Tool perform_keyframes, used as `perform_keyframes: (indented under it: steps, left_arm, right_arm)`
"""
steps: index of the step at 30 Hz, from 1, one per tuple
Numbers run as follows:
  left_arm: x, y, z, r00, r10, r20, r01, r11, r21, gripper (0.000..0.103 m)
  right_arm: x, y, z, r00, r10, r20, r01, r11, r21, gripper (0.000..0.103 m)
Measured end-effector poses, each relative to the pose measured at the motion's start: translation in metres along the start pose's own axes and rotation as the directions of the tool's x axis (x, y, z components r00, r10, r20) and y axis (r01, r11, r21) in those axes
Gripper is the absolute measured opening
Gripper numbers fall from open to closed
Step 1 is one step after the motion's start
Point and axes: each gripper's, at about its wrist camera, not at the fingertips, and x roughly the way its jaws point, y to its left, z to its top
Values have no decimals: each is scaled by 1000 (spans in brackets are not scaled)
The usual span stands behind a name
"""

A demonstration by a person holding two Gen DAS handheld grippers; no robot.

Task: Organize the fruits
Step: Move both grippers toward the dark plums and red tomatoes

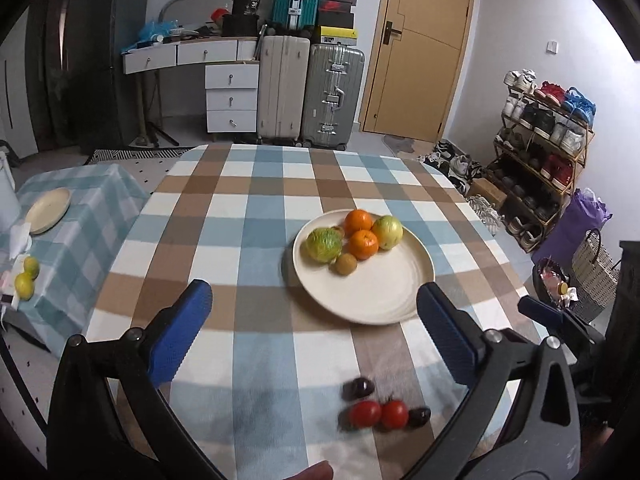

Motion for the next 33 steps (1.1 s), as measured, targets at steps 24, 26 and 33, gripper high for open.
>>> perform_keyframes:
  steps: [24,26,33]
  left_arm:
    - [-4,-2,-71,998,9,-54,-7,999,40,102]
    - [-4,0,-70,998,-8,-60,9,1000,28,102]
    - [-1,18,-67,996,-11,-86,7,999,-53,102]
  right_arm:
    - [5,21,-62,975,-76,-207,55,993,-105,103]
    - [11,18,-65,970,-70,-234,49,994,-98,101]
    - [26,21,-75,951,-62,-304,23,991,-130,88]
